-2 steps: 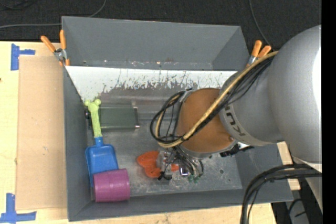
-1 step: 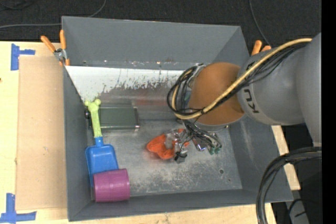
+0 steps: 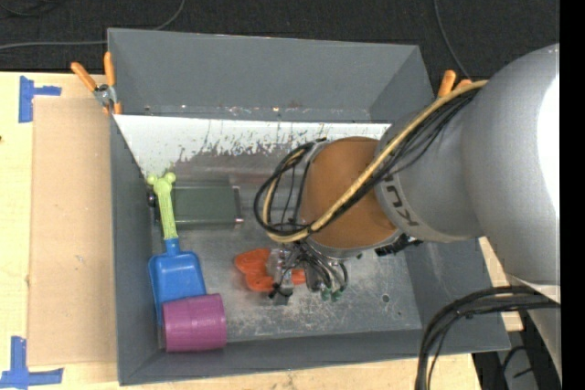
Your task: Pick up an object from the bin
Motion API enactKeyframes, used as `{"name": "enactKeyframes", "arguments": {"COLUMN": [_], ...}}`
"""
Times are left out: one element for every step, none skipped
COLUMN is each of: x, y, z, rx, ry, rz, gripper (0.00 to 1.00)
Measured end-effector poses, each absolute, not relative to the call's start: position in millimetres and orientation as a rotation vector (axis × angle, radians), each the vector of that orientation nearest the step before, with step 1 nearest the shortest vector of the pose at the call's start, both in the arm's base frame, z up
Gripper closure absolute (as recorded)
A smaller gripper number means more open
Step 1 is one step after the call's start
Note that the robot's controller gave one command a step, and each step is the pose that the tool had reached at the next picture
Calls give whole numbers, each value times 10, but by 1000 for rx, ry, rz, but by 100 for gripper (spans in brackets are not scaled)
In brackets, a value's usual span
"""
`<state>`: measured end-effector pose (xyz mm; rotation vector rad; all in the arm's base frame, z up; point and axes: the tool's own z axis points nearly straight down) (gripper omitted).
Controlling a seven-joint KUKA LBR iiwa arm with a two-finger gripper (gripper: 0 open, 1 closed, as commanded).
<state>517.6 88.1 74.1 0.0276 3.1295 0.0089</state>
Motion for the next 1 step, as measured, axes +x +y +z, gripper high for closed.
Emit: {"name": "enactKeyframes", "arguments": {"x": [5462], "y": [391], "z": [872], "rx": [-415], "ry": [3102], "rz": [1], "gripper": [100]}}
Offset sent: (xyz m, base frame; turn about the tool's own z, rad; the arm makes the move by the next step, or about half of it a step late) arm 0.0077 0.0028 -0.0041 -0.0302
